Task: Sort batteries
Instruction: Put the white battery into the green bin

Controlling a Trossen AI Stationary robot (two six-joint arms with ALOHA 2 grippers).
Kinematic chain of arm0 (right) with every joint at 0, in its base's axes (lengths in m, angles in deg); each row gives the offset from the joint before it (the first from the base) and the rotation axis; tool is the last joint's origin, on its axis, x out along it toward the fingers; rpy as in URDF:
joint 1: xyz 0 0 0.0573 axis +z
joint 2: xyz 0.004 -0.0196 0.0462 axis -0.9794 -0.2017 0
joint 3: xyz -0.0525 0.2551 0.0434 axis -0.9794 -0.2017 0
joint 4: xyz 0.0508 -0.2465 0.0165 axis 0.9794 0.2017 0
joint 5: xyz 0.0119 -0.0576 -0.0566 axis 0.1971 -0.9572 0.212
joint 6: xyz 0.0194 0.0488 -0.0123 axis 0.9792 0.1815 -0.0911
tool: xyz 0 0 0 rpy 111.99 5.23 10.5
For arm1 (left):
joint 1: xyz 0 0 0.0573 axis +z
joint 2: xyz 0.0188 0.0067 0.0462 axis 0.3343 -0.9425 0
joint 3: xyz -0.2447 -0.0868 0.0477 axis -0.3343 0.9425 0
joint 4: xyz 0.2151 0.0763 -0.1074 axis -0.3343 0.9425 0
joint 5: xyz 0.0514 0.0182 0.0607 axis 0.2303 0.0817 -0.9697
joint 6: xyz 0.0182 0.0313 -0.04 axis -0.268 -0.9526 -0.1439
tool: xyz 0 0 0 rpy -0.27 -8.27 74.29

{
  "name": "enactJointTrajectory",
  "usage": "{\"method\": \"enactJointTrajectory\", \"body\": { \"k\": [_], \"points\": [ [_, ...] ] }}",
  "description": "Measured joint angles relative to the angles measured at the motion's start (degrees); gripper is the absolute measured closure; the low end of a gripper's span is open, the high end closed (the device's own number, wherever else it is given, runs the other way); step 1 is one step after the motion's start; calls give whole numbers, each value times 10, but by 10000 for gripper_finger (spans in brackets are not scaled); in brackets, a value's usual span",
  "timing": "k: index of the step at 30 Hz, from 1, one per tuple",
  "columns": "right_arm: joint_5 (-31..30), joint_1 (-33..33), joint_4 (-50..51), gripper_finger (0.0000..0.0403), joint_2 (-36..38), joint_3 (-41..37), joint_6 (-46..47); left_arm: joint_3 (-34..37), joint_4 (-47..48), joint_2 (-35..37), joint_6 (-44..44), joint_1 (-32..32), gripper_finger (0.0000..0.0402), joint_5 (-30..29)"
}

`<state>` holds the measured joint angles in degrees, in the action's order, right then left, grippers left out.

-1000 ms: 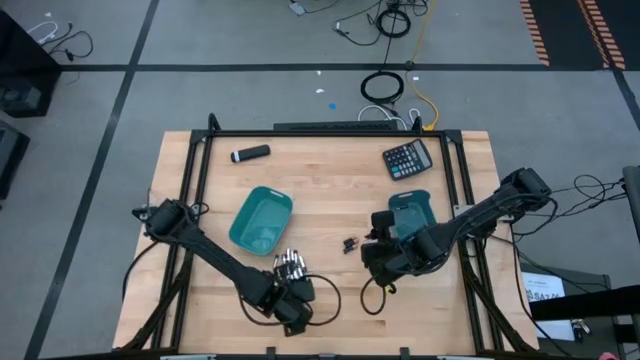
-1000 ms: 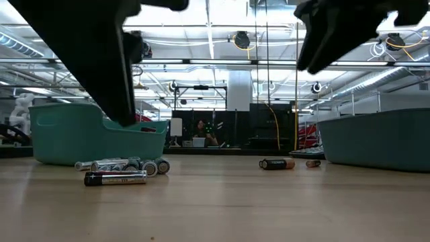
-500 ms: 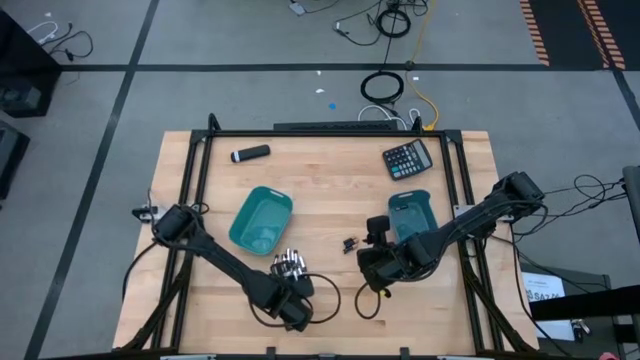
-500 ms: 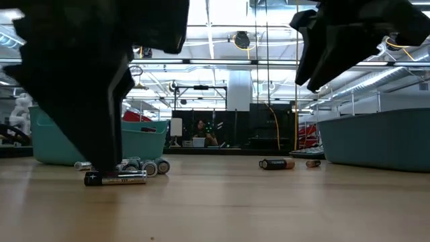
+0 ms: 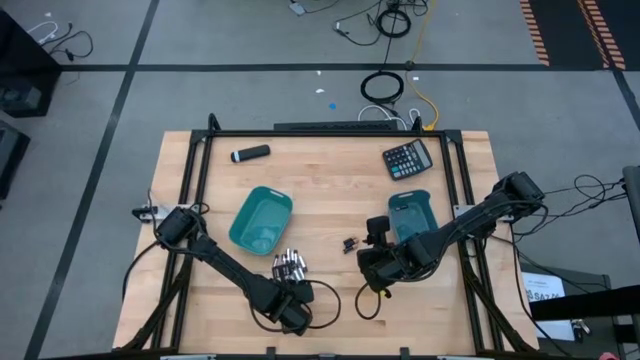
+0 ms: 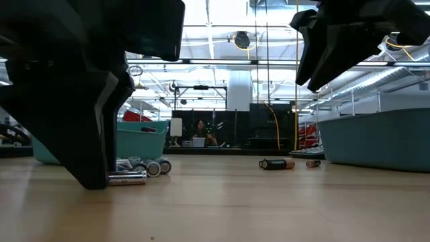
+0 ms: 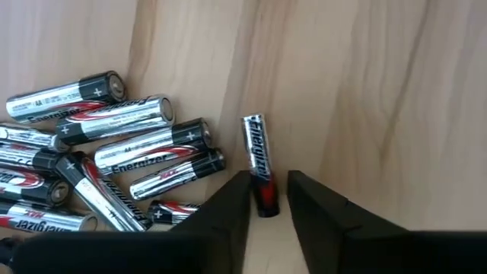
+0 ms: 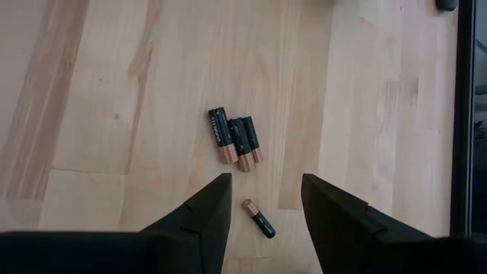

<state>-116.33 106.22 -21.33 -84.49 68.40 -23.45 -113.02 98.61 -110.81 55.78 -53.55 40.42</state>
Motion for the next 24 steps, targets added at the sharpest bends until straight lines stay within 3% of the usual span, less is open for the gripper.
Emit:
{"method": "enactJointTrajectory", "body": {
  "k": [6,14,24],
  "points": [
    [0,0,-3,252,0,0,3,5,-3,0,0,3,377,7],
    [1,0,-4,252,0,0,3,-5,13,11,-3,7,379,20],
    [2,0,-4,252,0,0,3,-35,93,93,8,7,379,-59]
  ]
}}
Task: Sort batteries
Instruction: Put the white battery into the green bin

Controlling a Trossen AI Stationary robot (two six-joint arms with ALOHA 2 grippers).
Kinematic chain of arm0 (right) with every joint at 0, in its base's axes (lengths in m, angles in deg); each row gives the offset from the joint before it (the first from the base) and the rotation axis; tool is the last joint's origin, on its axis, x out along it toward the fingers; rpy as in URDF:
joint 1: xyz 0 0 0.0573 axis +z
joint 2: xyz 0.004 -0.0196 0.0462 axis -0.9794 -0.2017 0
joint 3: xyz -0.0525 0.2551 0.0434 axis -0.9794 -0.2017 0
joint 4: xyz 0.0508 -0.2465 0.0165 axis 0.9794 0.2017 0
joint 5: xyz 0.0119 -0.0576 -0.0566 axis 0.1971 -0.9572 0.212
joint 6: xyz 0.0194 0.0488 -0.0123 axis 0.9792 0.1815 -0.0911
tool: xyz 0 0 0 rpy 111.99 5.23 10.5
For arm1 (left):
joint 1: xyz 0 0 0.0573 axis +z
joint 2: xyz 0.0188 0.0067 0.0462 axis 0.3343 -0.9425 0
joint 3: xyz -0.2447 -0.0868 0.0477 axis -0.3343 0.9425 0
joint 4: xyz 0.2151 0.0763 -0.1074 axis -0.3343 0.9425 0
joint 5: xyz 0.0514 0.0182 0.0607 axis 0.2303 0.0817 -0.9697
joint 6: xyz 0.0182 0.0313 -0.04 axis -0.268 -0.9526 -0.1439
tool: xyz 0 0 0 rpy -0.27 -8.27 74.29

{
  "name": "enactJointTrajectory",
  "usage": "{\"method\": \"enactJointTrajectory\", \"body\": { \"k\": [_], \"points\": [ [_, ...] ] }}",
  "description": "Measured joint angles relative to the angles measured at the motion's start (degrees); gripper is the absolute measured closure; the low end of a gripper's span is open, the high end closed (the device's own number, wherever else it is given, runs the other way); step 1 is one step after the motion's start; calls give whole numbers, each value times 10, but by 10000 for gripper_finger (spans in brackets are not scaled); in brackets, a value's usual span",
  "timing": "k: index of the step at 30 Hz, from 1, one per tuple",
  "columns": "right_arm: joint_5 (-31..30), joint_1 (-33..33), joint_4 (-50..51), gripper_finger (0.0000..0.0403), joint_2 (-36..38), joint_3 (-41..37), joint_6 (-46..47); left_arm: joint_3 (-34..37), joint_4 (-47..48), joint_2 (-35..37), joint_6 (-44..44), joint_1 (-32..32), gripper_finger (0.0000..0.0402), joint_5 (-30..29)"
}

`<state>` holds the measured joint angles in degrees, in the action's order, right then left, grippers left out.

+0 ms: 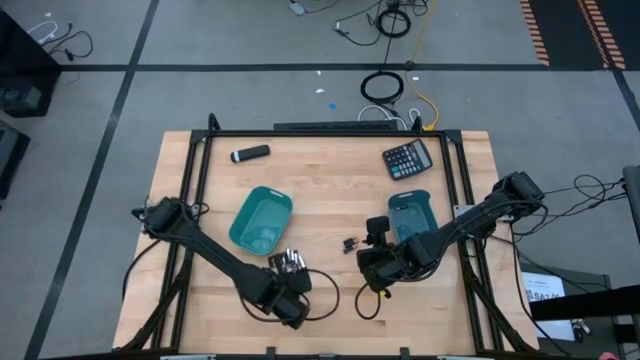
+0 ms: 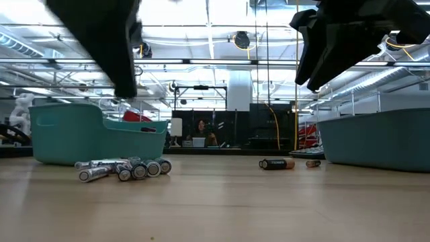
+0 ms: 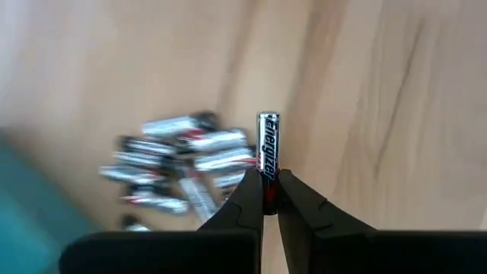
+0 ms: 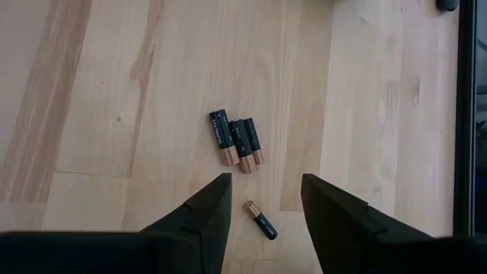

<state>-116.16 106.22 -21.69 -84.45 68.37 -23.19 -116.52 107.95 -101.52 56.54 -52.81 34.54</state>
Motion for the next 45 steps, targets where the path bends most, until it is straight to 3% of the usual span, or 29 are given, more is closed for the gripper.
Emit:
{"method": "enactJointTrajectory", "body": {
  "k": [6,13,16,18,24,28,32,38,45],
  "points": [
    [0,0,-1,252,0,0,0,-2,161,75,67,10,379,-84],
    [1,0,-8,252,0,0,0,13,346,134,111,54,379,-94],
    [1,0,-9,252,0,0,-2,38,339,156,82,78,379,-94],
    [1,0,-9,252,0,0,-2,55,327,161,63,98,356,-88],
    [3,0,-8,252,0,0,-2,105,327,161,33,147,201,-55],
    [3,0,0,252,0,0,-2,106,326,161,29,157,140,-7],
    [3,0,1,252,0,0,-4,69,267,162,22,133,135,46],
    [3,0,17,252,0,0,-4,42,60,157,-6,61,161,63],
    [3,0,21,252,0,0,-4,42,30,89,58,14,196,49]
  ]
}}
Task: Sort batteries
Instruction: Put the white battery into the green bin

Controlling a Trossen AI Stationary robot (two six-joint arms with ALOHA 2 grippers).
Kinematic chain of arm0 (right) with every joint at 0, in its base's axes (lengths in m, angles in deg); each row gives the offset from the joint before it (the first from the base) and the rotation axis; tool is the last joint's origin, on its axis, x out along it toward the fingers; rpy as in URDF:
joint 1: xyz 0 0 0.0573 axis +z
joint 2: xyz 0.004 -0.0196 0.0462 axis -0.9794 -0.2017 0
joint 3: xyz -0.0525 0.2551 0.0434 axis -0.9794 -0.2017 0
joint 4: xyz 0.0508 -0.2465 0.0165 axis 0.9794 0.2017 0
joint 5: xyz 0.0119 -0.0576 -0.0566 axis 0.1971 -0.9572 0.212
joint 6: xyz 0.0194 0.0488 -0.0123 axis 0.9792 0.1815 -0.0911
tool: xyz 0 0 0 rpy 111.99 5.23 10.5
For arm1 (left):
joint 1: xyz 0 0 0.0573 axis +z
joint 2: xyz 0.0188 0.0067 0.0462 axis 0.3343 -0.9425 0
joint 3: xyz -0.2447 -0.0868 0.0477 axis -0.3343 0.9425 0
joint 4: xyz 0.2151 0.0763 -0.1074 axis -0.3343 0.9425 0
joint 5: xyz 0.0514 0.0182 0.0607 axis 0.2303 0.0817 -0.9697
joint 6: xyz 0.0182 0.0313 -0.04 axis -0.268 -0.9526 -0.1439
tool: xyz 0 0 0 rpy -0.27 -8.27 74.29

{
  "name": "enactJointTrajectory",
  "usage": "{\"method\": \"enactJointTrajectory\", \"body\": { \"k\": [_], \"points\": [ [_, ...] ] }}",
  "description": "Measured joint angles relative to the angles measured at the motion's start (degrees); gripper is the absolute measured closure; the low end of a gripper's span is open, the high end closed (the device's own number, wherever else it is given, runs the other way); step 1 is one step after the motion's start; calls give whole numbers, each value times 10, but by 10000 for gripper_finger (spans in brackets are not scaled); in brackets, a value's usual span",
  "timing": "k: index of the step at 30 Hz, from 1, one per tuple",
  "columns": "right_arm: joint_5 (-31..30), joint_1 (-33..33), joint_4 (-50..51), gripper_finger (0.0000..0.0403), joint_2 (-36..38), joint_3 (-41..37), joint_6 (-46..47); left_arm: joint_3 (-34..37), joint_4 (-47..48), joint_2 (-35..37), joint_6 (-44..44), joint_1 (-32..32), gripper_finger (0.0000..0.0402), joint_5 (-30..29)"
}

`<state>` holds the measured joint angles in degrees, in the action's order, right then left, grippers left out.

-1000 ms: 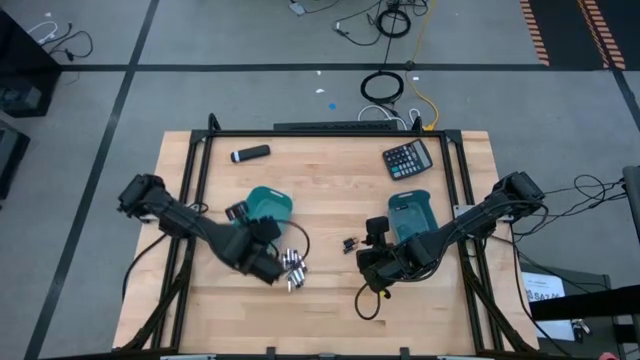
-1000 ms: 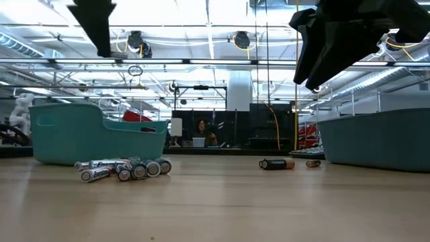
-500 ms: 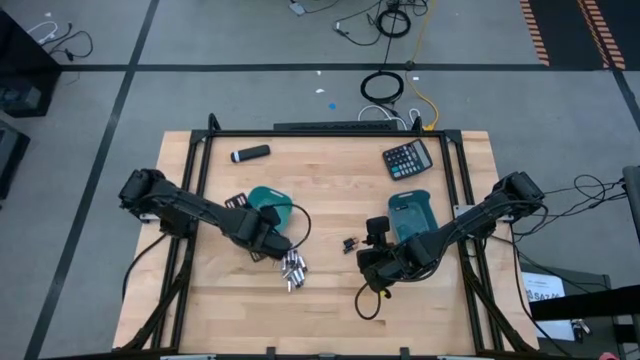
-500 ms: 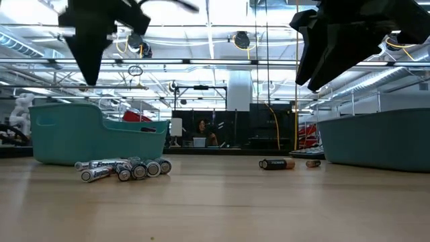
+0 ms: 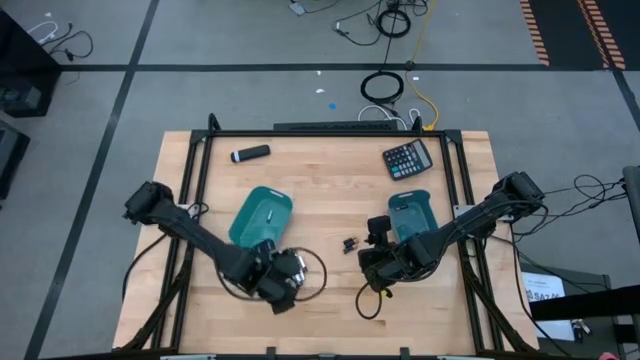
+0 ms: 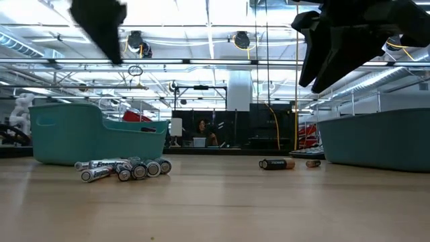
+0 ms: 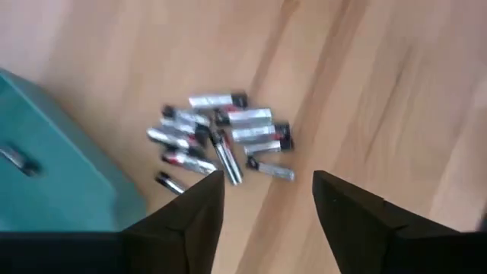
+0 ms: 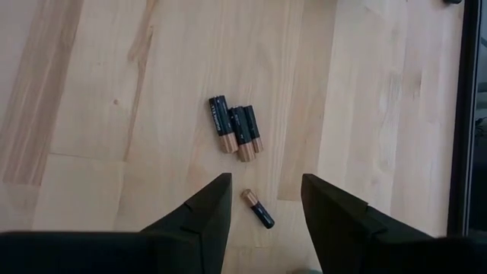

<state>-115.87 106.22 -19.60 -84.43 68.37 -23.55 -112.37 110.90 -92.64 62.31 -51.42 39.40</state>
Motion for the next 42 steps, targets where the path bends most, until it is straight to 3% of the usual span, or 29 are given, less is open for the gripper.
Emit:
{"method": "enactJointTrajectory", "body": {
  "k": [10,20,29,42],
  "points": [
    [0,0,0,252,0,0,4,1,-43,-113,69,-16,234,99],
    [0,0,0,252,0,0,4,7,-50,-116,231,7,235,83],
    [12,0,0,252,0,0,5,9,-51,-116,257,34,235,91],
    [-20,24,-2,252,0,0,38,9,-51,-116,382,32,235,98]
  ]
}}
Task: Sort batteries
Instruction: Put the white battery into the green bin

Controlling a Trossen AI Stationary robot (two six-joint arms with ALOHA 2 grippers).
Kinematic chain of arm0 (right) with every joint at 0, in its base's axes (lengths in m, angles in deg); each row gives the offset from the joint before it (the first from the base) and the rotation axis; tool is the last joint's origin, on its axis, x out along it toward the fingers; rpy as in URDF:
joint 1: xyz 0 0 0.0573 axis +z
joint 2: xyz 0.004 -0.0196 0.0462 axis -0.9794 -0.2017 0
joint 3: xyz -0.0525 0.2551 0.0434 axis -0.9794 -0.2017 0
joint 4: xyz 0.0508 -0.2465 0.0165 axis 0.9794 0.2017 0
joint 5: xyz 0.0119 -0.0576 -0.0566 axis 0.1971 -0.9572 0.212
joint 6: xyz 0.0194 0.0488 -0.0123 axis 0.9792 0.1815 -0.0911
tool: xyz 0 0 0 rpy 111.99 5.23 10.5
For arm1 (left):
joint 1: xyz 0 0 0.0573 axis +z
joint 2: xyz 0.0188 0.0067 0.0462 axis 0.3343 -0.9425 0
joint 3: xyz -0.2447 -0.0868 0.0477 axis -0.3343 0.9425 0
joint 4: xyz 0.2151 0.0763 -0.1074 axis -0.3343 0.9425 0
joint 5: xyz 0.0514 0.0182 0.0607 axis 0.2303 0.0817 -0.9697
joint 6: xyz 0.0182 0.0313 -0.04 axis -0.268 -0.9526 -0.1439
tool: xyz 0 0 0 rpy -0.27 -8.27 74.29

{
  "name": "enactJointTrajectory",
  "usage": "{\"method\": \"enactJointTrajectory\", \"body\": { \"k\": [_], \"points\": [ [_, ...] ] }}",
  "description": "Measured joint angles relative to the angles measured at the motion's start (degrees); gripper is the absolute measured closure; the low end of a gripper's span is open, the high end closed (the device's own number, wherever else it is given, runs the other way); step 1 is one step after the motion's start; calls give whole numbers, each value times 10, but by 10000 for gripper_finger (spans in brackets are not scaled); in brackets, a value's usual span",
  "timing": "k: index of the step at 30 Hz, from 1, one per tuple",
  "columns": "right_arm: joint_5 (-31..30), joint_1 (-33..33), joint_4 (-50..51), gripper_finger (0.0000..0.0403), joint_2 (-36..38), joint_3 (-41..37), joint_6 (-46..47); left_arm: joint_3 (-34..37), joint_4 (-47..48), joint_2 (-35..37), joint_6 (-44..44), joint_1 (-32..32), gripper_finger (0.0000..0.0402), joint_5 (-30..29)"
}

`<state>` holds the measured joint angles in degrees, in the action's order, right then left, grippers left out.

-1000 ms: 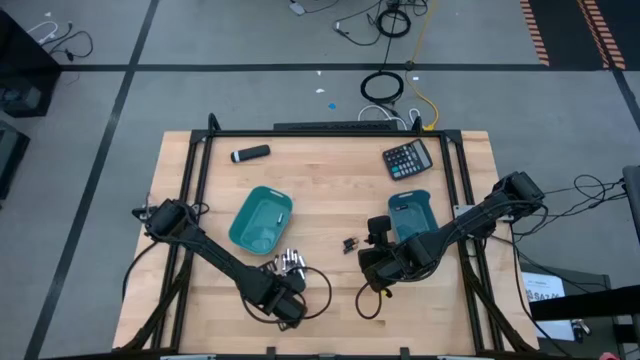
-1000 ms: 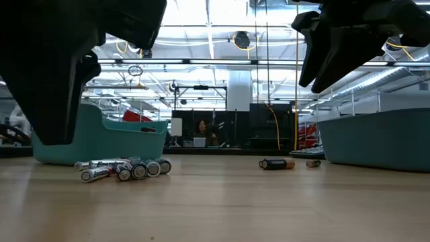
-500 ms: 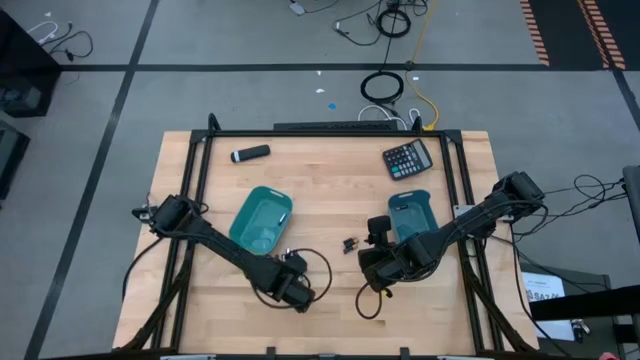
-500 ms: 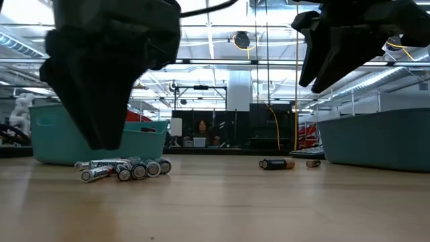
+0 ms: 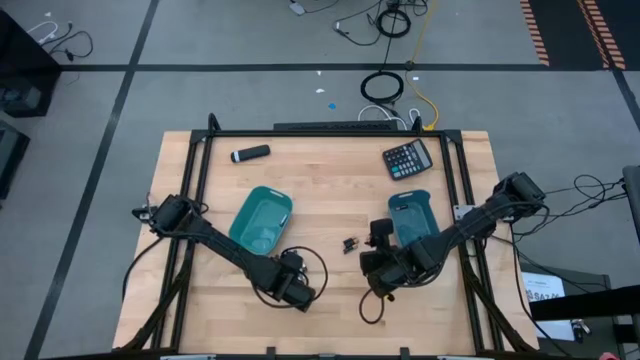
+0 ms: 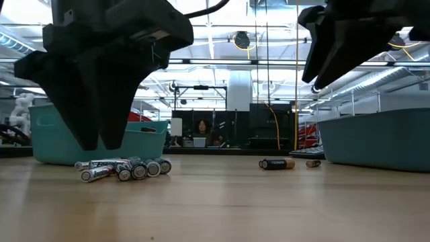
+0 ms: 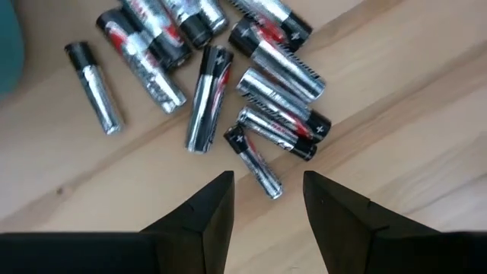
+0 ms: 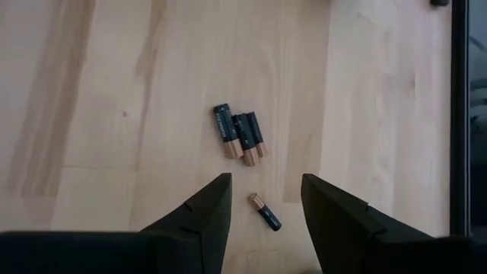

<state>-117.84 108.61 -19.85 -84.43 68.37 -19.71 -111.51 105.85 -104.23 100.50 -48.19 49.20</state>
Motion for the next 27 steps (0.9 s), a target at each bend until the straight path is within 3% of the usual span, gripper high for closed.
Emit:
{"method": "enactJointTrajectory", "body": {
  "k": [10,27],
  "points": [
    [1,39,-1,252,0,0,5,0,3,0,77,-16,235,-15],
    [3,100,11,252,0,0,49,0,-5,-39,92,-18,235,-18]
  ]
}}
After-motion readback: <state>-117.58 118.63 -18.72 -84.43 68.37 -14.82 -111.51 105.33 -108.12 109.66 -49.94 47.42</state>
